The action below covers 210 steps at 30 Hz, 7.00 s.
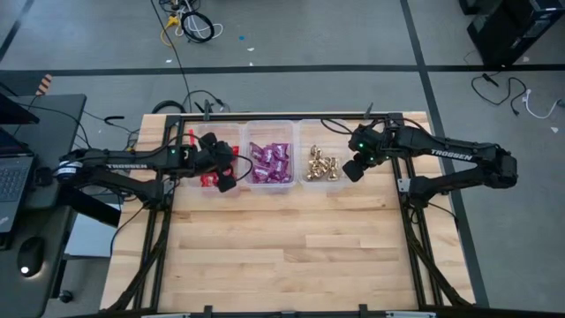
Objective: Sort candy
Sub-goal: Move the bottom right transparent bin to the right of the top center transparent bin, then return to Home Position
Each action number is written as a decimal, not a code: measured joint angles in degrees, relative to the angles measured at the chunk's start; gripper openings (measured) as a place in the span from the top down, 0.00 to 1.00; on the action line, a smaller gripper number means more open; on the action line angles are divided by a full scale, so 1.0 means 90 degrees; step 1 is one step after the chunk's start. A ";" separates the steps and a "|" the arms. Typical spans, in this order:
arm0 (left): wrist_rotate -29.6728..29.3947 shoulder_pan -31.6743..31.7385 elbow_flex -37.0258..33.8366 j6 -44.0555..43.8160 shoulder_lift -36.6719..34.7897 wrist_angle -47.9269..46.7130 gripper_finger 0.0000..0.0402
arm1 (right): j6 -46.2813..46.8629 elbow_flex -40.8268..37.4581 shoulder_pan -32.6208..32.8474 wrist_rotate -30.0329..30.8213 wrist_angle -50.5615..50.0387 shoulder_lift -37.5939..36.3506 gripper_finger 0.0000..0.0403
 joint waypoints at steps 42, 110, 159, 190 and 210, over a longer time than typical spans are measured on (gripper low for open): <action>0.2491 -0.1223 -0.1318 0.3654 -0.4061 0.2457 1.00 | -0.5117 -0.0942 0.2568 -0.0661 0.5614 -0.2680 1.00; 0.2497 -0.1300 -0.5110 0.2682 -0.6804 0.4520 1.00 | -0.4048 -0.5948 0.2553 -0.1018 0.7295 -0.7084 1.00; 0.2348 -0.1306 -0.5115 0.2110 -0.6807 0.4477 0.97 | -0.3901 -0.5945 0.2552 -0.0896 0.7271 -0.7084 1.00; 0.2348 -0.1306 -0.5117 0.2110 -0.6810 0.4474 0.97 | -0.3900 -0.5945 0.2554 -0.0897 0.7271 -0.7085 1.00; 0.2346 -0.1304 -0.5117 0.2108 -0.6810 0.4475 0.97 | -0.3899 -0.5945 0.2555 -0.0898 0.7270 -0.7086 1.00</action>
